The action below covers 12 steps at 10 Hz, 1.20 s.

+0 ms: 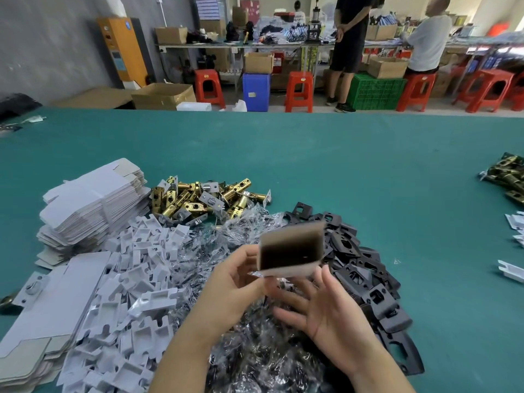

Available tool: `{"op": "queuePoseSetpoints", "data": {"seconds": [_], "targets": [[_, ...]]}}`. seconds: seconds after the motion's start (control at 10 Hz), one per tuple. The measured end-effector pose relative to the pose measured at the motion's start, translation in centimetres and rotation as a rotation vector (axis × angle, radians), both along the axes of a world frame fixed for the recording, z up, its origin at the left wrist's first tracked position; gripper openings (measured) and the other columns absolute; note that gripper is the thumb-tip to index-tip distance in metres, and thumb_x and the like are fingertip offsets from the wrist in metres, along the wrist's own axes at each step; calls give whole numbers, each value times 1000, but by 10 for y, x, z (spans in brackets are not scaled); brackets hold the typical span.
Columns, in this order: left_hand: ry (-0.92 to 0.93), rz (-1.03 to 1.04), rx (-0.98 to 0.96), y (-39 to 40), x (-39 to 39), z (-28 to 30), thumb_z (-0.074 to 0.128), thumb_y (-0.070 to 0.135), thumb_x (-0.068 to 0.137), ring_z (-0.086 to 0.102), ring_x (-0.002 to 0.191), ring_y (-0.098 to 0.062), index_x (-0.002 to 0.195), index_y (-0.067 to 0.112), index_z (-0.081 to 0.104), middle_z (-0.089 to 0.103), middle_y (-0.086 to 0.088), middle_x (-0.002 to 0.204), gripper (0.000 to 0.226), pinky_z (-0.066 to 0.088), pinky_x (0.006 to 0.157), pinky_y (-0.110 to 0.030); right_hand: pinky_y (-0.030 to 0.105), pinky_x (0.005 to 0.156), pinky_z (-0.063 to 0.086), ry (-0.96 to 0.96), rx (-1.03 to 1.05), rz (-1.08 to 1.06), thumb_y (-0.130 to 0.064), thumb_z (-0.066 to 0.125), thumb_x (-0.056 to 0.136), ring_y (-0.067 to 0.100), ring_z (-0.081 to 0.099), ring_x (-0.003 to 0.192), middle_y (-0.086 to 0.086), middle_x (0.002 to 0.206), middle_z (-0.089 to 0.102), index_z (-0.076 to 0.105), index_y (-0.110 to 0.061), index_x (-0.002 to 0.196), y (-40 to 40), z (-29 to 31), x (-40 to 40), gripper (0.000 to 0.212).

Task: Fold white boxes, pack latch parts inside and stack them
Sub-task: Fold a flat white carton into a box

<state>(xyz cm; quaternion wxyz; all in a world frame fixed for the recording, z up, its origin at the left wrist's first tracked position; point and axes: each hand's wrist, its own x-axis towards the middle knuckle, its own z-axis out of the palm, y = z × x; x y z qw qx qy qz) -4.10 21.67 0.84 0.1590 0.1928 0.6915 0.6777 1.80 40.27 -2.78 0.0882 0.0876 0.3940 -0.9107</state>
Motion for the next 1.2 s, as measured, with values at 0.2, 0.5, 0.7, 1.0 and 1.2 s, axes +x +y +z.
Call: {"op": "queuePoseSetpoints", "data": {"seconds": [0.2, 0.5, 0.7, 1.0, 1.2], "targets": [[-38, -13, 94, 1, -1, 3, 89, 35, 76, 70, 112, -20, 113, 30, 74, 75, -6, 117, 40, 57, 87, -25, 47, 109, 49, 195, 62, -20, -27, 78, 92, 44, 55, 132, 27, 143, 56, 56, -19, 144, 1, -1, 3, 57], [-49, 17, 128, 1, -1, 2, 92, 42, 70, 71, 111, -21, 111, 30, 75, 76, -6, 115, 46, 58, 87, -27, 44, 99, 56, 197, 157, -81, -11, 65, 96, 44, 64, 121, 34, 127, 64, 51, -18, 146, 0, -1, 3, 53], [-68, 69, 45, 0, -3, -1, 90, 59, 63, 73, 105, -18, 103, 35, 74, 77, -1, 110, 50, 60, 86, -31, 35, 101, 54, 250, 252, -110, -39, 89, 79, 31, 62, 127, 12, 137, 66, 62, -40, 133, -6, 8, 6, 60], [-66, -2, -93, -1, -2, 1, 87, 36, 76, 73, 85, -11, 96, 33, 74, 77, 0, 96, 24, 56, 70, -22, 40, 92, 59, 210, 321, -124, -47, 91, 73, 31, 66, 123, 9, 131, 68, 63, -38, 132, -6, 6, 4, 66], [-44, 11, -144, -2, -3, -4, 85, 28, 81, 72, 84, -12, 95, 35, 73, 77, 0, 96, 19, 55, 69, -22, 40, 90, 60, 209, 325, -122, -48, 90, 73, 30, 67, 121, 9, 131, 69, 66, -37, 128, -7, 5, 4, 61]]}}
